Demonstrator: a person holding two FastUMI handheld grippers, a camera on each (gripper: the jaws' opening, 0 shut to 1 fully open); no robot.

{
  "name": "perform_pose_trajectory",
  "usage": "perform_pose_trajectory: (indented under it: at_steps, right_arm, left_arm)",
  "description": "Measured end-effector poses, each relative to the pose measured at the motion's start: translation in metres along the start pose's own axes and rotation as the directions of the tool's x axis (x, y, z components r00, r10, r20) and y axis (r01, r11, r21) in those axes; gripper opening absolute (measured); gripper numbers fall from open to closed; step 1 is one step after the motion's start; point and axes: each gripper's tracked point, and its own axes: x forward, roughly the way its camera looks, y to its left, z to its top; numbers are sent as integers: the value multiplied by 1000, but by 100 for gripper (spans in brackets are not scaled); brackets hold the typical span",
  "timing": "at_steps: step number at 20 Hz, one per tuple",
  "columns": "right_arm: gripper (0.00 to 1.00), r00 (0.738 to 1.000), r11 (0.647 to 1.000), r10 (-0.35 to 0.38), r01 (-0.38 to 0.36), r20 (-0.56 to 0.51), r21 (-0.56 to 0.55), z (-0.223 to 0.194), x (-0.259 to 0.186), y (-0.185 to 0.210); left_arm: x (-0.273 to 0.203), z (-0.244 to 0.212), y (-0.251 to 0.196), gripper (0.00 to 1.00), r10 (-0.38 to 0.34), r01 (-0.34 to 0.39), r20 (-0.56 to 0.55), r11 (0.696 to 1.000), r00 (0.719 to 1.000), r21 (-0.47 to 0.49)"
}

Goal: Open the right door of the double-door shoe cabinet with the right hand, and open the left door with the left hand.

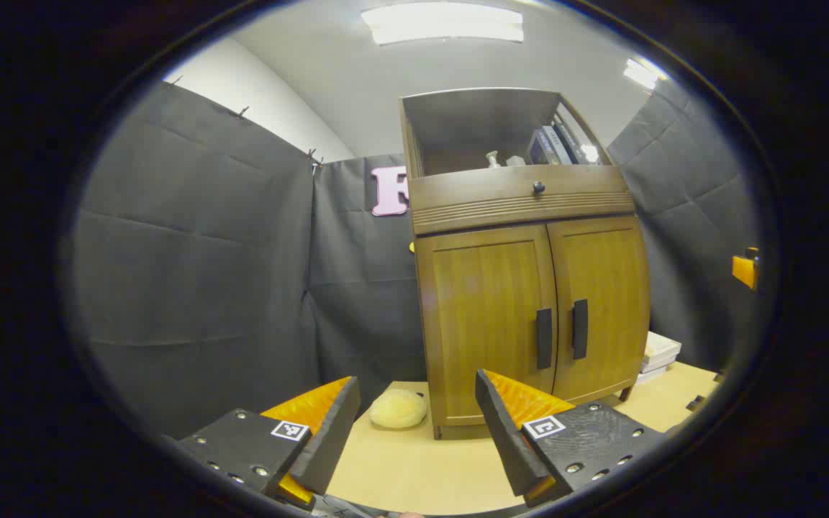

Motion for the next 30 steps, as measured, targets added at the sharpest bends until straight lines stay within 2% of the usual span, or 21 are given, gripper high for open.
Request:
perform_pose_trajectory:
  at_steps: [15, 30]
  right_arm:
    - [96, 1000, 1000, 17, -17, -5, 6, 6, 8, 11]
    - [98, 989, 988, 150, -150, 8, 44, 3, 81, 87]
  left_arm:
    - [0, 3, 4, 94, 17, -18, 5, 1000, 1000, 15]
    - [-7, 1, 15, 94, 102, -102, -5, 994, 995, 35]
